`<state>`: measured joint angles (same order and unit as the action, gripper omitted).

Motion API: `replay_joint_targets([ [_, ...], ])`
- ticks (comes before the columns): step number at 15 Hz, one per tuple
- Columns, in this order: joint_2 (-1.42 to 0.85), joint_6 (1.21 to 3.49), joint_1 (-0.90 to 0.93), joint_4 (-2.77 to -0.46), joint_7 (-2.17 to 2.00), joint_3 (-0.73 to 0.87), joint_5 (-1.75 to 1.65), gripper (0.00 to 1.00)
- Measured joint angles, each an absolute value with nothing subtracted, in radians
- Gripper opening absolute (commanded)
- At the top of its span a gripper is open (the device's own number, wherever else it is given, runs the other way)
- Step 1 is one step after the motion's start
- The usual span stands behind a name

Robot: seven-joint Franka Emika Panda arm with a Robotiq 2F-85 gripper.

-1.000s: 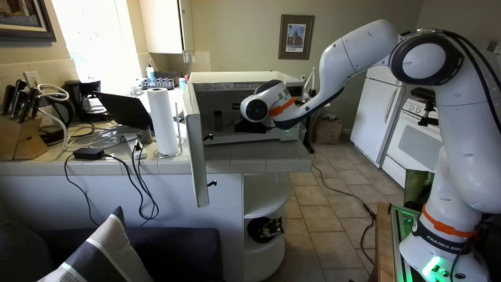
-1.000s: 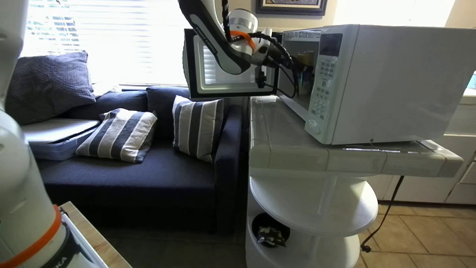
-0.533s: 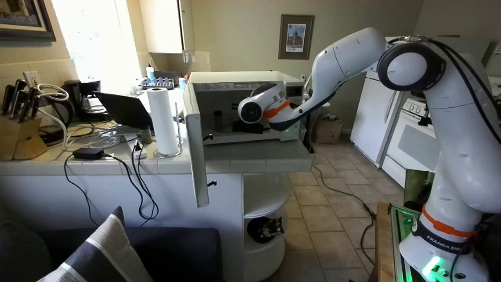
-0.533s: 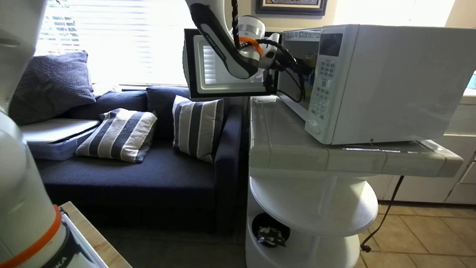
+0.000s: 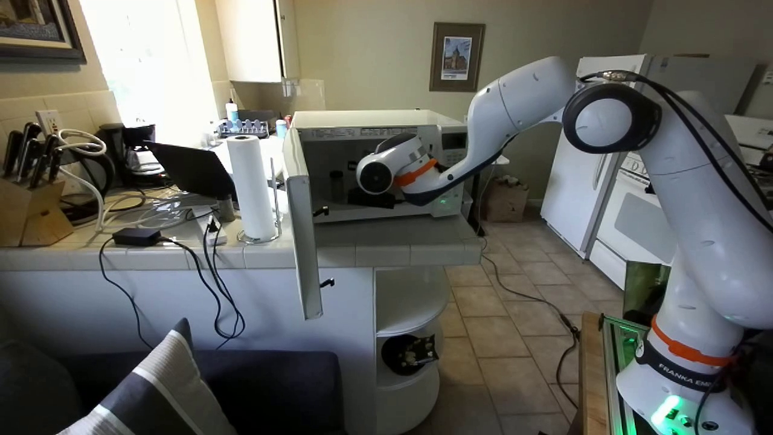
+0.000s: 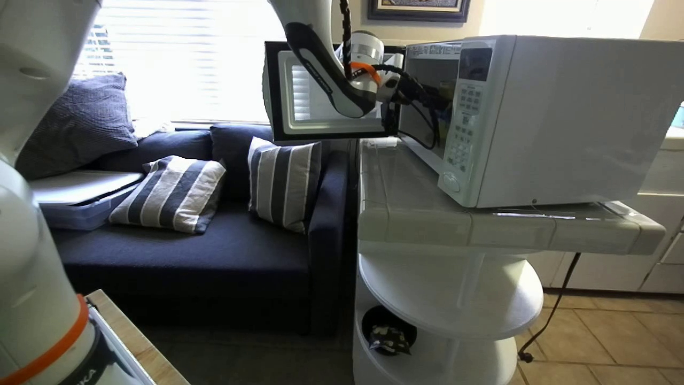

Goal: Put the yellow can in the microwave.

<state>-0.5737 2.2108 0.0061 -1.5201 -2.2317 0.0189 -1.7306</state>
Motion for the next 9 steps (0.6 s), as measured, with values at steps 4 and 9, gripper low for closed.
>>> replay_joint_targets([
  [4,-0.611,2.211,0.006,-1.487,-2.232,0.016,-1.729,0.38],
  [9,-0.639,2.211,0.006,-1.458,-2.231,0.016,-1.729,0.38],
])
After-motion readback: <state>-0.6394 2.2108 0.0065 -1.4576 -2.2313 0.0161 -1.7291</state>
